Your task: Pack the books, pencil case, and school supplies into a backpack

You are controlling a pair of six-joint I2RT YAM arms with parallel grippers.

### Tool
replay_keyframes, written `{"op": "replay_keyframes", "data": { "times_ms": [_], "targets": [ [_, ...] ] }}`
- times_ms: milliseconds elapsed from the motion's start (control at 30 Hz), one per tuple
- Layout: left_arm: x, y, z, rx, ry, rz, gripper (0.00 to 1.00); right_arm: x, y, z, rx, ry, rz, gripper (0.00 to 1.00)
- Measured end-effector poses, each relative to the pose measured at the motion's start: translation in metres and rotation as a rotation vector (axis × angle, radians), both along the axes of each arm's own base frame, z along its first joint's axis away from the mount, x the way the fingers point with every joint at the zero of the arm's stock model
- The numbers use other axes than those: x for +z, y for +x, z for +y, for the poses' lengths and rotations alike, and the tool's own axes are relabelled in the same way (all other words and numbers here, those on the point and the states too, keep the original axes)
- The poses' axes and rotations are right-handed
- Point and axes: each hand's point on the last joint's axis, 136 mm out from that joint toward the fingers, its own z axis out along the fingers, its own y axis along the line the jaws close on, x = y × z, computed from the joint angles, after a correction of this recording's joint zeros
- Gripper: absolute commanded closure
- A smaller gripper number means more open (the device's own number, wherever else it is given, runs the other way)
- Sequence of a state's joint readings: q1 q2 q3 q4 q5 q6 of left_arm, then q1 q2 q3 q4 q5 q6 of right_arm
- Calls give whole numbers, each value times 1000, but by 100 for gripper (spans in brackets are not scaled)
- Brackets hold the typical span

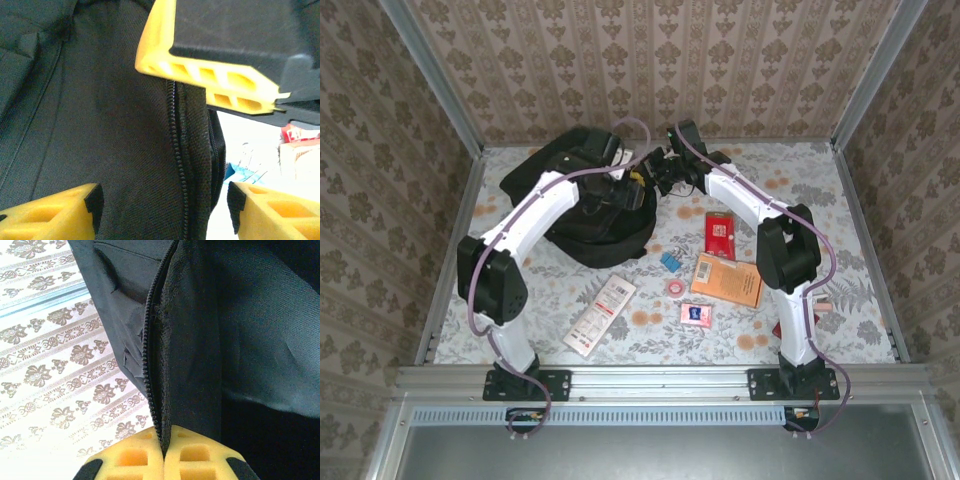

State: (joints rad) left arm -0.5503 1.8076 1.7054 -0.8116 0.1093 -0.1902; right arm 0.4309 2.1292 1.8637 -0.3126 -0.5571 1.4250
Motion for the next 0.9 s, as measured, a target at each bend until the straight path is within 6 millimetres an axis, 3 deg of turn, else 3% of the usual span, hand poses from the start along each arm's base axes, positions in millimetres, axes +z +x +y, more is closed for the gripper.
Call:
{"op": "replay_keyframes", "data": {
  "times_ms": [300, 433, 500, 533, 633, 667, 800, 900],
  "targets": [
    [-7, 0, 6, -7, 116, -41, 68, 4, 2, 2, -6, 18, -1, 100],
    [-7, 0, 7, -8, 138, -54, 100, 4, 2, 2, -6, 19, -2, 100],
    [-8, 0, 8, -10, 147, -58, 100, 4, 2, 1, -8, 20, -2, 100],
    [-7, 1, 9, -5, 150, -60, 100, 4, 2, 1, -7, 21, -4, 96],
    [-4, 4, 12, 9, 163, -74, 100, 5, 3, 1, -2, 19, -14, 59],
    [0, 6, 14, 17, 165, -80, 100, 7, 3, 1, 5, 17, -27, 52],
    [25, 21, 29, 70, 143, -113, 100, 23, 4, -7, 36, -7, -113, 40],
    [50, 36, 44, 119, 104, -139, 100, 51, 1, -21, 49, -53, -230, 34]
  ]
}}
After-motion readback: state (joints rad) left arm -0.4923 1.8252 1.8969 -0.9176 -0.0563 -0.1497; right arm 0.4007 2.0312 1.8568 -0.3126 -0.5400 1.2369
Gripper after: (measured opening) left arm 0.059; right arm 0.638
